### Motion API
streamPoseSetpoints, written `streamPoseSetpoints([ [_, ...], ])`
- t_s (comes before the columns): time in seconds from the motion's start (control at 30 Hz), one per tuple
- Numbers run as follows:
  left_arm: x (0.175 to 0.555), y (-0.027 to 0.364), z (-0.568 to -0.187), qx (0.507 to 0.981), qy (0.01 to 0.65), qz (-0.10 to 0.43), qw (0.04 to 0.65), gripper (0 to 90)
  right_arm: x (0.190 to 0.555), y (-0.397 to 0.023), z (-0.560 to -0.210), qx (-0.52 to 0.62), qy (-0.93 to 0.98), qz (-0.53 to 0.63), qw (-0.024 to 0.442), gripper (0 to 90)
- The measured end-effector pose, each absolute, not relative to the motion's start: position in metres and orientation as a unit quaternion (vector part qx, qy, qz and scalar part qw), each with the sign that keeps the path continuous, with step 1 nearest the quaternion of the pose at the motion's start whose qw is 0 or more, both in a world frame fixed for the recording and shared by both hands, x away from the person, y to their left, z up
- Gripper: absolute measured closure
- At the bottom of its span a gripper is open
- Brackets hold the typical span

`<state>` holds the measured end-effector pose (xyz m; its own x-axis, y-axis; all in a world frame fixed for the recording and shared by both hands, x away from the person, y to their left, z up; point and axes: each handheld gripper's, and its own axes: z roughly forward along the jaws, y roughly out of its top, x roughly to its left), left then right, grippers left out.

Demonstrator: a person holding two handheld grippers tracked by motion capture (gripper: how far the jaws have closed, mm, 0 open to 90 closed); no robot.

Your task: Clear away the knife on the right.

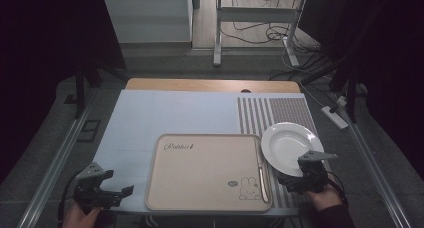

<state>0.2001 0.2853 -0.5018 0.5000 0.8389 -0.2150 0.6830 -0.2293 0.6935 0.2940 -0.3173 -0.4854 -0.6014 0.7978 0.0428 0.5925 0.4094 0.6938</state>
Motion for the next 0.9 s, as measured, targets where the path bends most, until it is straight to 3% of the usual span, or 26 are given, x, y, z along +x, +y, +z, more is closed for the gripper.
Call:
streamPoseSetpoints([
  [0.9,0.200,0.286,-0.502,0.777,0.490,0.103,0.383,1.2,0.277,-0.342,-0.481,0.454,0.801,0.355,0.161,0.0],
])
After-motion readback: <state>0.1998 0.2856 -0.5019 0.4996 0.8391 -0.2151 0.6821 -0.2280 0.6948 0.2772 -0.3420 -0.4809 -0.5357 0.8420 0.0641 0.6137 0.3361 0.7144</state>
